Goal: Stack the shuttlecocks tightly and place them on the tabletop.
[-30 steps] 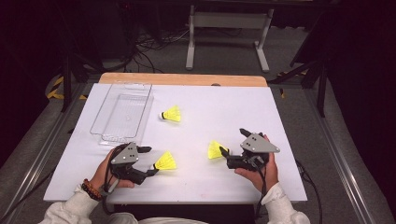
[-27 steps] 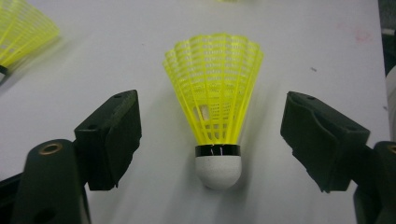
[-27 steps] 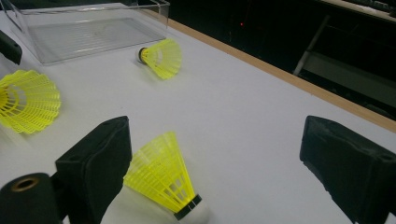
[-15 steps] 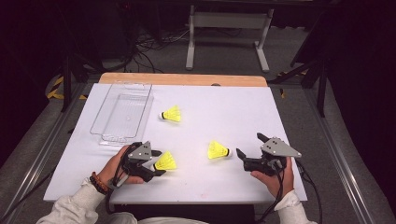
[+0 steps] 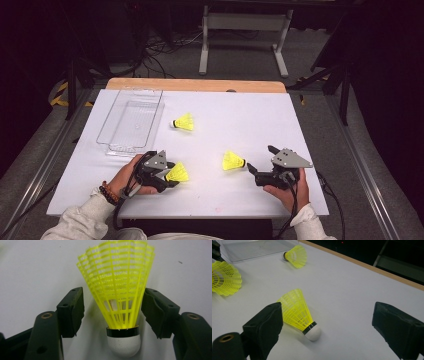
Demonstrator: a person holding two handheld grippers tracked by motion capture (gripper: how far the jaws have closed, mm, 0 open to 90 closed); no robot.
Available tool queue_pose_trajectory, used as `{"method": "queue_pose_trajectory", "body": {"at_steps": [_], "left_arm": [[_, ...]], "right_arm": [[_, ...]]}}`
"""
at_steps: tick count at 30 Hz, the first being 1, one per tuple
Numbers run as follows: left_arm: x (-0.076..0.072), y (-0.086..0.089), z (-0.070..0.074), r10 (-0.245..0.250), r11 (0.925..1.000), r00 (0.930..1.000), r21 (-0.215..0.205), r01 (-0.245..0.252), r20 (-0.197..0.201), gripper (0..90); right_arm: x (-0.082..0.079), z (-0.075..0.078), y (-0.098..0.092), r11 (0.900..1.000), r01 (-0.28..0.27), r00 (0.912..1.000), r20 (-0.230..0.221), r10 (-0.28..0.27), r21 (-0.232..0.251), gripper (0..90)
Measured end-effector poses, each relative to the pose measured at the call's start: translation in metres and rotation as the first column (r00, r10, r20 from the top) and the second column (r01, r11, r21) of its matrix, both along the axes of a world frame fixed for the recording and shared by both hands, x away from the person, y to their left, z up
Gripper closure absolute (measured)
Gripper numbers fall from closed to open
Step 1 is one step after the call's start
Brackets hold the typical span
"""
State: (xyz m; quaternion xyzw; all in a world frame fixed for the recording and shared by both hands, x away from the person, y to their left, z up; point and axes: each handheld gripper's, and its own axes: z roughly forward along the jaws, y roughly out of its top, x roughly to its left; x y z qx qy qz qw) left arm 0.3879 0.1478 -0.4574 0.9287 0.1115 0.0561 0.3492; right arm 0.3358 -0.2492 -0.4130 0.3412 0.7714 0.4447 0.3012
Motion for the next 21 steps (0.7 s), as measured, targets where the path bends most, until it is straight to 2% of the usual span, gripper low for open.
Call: {"method": "queue_pose_trajectory", "body": {"at_steps": [3,11,14,15,17,19,21], "left_arm": [[0.0009,-0.0017,-0.0008,-0.012,0.9998,0.9999,0.019,0.012,0.000,38.5],[0.0009,-0.0021,-0.0015,-0.020,0.9997,0.9998,0.016,0.021,-0.009,46.8],[-0.0001,-0.0014,0.0005,-0.021,0.9998,0.9998,0.008,0.021,0.003,50.7],[0.0003,-0.0006,0.0017,-0.027,0.9996,0.9995,0.011,0.027,0.019,52.1],[-0.0002,-0.0002,0.0024,-0.021,0.9998,0.9994,0.000,0.021,0.027,52.5],[-0.0001,0.0001,0.0030,-0.025,0.9997,0.9992,0.006,0.025,0.030,52.8],[-0.0011,0.0003,0.0043,-0.024,0.9997,0.9985,0.006,0.023,0.050,54.0]], "right_arm": [[-0.0001,-0.0006,0.0012,1.000,-0.005,1.0000,-0.003,0.005,0.004,10.4],[-0.0007,-0.0003,0.0019,1.000,-0.007,0.9999,0.009,0.007,0.003,10.5],[-0.0010,-0.0002,0.0020,1.000,-0.005,0.9999,0.012,0.005,0.002,10.4],[-0.0010,-0.0003,0.0021,1.000,-0.004,0.9999,0.012,0.004,0.002,10.4],[-0.0013,-0.0003,0.0022,1.000,-0.004,0.9999,0.015,0.004,-0.001,10.5],[-0.0015,-0.0002,0.0021,1.000,-0.003,0.9998,0.017,0.003,0.000,10.4],[-0.0019,0.0002,0.0021,1.000,-0.003,0.9998,0.020,0.003,0.001,10.4]]}}
